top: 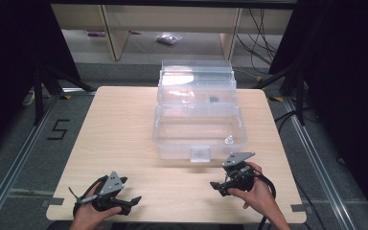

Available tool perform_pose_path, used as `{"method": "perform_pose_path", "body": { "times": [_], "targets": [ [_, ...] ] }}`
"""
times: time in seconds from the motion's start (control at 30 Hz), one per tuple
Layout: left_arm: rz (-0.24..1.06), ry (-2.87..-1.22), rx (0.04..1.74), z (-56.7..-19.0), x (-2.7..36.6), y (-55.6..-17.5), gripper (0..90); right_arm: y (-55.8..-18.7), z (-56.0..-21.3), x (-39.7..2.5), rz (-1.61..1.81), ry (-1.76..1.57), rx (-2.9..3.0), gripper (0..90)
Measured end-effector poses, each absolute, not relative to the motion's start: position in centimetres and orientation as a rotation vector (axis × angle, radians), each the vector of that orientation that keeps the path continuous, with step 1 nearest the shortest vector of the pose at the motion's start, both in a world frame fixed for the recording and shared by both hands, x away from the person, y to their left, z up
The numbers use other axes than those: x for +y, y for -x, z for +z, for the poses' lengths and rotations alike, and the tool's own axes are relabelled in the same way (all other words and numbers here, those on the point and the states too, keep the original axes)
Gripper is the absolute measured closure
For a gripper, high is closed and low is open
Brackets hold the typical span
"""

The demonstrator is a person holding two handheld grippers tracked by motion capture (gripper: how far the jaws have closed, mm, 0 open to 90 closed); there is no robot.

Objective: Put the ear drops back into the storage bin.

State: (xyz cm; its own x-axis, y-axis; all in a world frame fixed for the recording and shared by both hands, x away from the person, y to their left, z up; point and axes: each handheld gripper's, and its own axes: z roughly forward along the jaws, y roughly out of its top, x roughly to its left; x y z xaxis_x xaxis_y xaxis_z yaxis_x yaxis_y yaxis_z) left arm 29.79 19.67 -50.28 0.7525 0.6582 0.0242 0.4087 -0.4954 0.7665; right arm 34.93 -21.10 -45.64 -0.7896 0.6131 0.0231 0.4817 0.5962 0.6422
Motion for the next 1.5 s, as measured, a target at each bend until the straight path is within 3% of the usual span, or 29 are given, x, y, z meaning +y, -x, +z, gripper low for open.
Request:
{"method": "perform_pose_path", "body": {
  "times": [1.5],
  "targets": [
    [0.416, -2.161, 0.789, -50.3, 19.6, -29.8, 16.2, -30.7, -48.7, -23.9, 0.946, -1.033, 2.594, 18.5]
  ]
}}
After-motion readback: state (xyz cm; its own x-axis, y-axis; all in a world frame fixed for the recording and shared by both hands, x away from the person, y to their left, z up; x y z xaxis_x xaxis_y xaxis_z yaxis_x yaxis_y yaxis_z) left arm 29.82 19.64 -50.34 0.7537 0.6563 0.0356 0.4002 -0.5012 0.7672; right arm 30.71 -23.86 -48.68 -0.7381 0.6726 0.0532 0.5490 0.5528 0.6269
